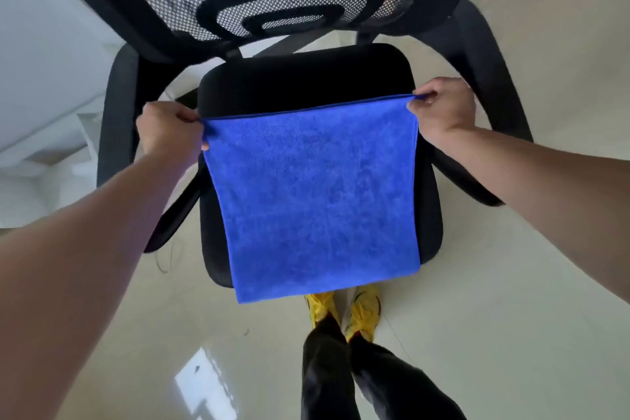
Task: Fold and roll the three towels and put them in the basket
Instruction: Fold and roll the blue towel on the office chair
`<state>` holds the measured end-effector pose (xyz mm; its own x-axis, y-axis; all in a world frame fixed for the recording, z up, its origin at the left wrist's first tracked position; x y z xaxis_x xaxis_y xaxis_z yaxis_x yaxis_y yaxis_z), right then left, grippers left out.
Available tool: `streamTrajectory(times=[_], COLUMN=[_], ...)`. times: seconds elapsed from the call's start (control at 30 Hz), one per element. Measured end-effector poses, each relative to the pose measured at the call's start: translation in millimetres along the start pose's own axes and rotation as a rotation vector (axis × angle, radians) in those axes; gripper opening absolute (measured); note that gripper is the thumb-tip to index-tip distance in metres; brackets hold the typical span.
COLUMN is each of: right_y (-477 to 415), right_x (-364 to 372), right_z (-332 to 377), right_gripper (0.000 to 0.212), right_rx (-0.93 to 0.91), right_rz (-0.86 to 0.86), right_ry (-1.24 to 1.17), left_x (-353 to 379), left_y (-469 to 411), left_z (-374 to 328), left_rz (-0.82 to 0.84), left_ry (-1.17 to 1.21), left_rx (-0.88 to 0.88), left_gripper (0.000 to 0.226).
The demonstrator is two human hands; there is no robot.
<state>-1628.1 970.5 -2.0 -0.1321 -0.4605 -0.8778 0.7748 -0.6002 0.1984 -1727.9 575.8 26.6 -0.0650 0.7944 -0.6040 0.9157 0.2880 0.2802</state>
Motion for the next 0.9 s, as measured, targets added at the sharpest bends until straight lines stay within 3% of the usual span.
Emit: streamTrajectory(times=[0.1,0.3,0.37,0.43,0.53,0.63,0.7,0.77,0.83,0.9], right_y=[-21,-42,-42,-33,10,65,103,139,163,173], right_x=[25,80,84,81,63,60,75,91,92,83], right_z=[-3,-26,-27,-24,-8,2,-6,-25,-57,-88], right_gripper=[0.009,0.023,0.018,0.038,0.055,0.037,0.020,0.014,0.007,0.012], right_rx=[0.082,0.284,0.216,0.142,-0.050,-0.111,0.087,0.384,0.544,0.590], right_rz=[0.002,0.094,0.101,0.095,0.011,0.025,0.289,0.602,0.684,0.613], right_ry=[0.029,-0.121,-0.066,-0.037,0.044,-0.035,-0.253,-0.465,-0.505,-0.458], left_x=[26,70,75,76,70,77,81,73,55,37], left_y=[-33,-58,-53,-43,-5,52,90,118,138,153], left_z=[15,53,58,54,42,52,81,116,150,174], left_rz=[0.027,0.019,0.026,0.031,0.034,0.150,0.289,0.304,0.234,0.184], left_ry=[0.078,0.231,0.261,0.194,-0.040,-0.083,-0.025,0.066,0.141,0.130], left_rx=[-0.106,-0.220,-0.224,-0.166,0.089,0.151,-0.039,-0.282,-0.429,-0.465], left_gripper=[0.025,0.026,0.029,0.041,0.041,0.026,0.016,0.009,0.005,0.008])
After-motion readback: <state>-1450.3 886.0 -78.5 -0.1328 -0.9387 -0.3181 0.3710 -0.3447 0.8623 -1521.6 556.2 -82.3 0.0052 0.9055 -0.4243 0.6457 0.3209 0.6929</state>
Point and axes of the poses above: each hand's wrist, its own y-axis away from the middle knuckle, its own x-axis out of the palm, z = x × y, the point moved 4 cm from there along -y, towards the middle knuckle, and after that the axes turned 14 degrees about y, right-handed, at the moved point
